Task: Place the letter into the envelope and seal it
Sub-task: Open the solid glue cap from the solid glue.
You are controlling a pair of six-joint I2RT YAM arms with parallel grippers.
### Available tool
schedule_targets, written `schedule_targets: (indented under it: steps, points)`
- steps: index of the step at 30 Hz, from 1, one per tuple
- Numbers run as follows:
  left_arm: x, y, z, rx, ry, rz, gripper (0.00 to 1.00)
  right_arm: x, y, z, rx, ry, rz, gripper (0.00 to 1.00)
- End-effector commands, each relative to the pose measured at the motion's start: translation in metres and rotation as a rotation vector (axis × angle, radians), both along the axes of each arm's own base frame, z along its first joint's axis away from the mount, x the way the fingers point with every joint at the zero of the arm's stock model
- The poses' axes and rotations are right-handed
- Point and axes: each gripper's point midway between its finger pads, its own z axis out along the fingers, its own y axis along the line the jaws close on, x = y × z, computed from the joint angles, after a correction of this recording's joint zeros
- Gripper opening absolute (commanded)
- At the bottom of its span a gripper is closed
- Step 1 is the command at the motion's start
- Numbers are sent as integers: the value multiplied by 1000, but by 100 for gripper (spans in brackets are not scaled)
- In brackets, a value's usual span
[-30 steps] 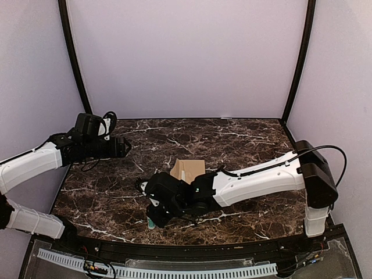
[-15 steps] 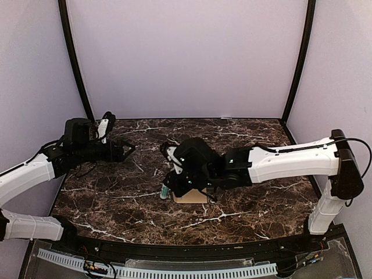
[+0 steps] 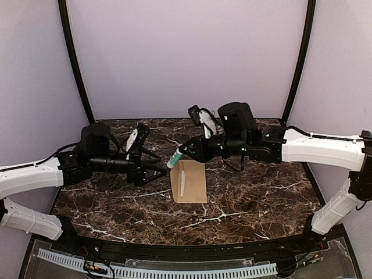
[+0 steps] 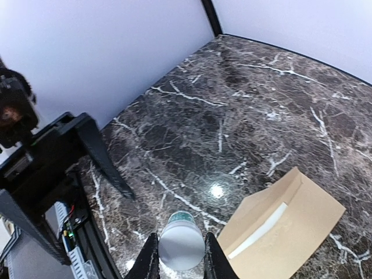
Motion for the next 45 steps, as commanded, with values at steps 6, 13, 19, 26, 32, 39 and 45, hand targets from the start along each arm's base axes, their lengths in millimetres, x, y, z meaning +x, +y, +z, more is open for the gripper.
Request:
schedule_targets:
  steps: [6,13,19,26,32,39,45]
  points:
    - [7,-29,0,105,-138,-42,75,-35,19,29,137,-1,237,13]
    - [2,-36,1,87,-131,-72,42,-40,24,26,146,16,280,13]
    - [-1,-37,-3,100,-127,-85,22,-40,25,21,130,29,282,13]
    - [0,-35,-12,134,-148,-76,0,-34,23,20,139,57,266,10]
    - [-1,-34,-17,150,-153,-77,0,-27,13,26,160,58,249,10]
    - [0,-33,-23,169,-155,-76,0,-16,-2,27,138,40,190,10]
    - [0,-35,-27,179,-147,-83,0,-10,-14,35,144,18,146,10]
